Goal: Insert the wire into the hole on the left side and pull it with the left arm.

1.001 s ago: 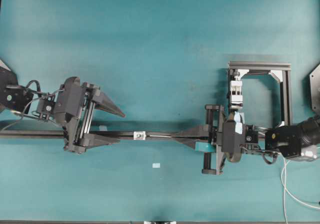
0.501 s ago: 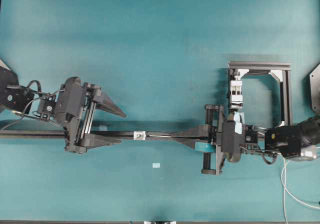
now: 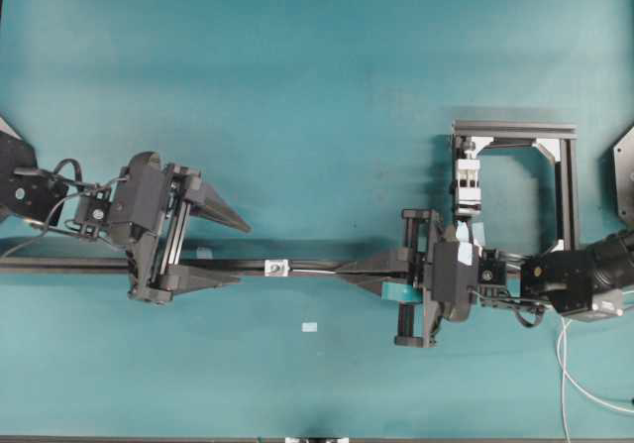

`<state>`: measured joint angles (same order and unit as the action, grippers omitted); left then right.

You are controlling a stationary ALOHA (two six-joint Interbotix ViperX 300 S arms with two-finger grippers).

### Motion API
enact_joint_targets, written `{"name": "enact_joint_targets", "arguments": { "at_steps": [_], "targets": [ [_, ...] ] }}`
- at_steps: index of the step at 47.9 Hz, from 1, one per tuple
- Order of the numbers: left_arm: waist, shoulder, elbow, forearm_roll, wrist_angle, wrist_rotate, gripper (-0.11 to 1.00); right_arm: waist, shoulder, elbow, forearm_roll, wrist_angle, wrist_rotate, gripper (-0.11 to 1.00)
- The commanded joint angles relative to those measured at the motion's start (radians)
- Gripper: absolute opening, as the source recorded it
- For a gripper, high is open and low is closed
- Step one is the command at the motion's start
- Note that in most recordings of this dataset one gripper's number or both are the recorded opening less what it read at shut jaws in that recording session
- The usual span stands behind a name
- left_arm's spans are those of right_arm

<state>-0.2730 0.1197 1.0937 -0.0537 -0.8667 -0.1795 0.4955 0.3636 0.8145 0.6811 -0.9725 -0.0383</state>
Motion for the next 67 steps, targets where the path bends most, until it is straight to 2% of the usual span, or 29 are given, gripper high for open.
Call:
{"name": "enact_joint_targets", "arguments": {
  "at_steps": [1, 67],
  "targets": [
    [-0.005, -0.009, -0.012, -0.002, -0.006, 0.000, 0.75, -0.003, -0.011, -0.011, 0.003, 0.000, 0.002, 0.05],
    [-0.003, -0.009, -0.014, -0.002, -0.006, 0.000, 0.75, -0.009, 0.003, -0.058, 0.017, -0.003, -0.002, 0.05]
  ]
}}
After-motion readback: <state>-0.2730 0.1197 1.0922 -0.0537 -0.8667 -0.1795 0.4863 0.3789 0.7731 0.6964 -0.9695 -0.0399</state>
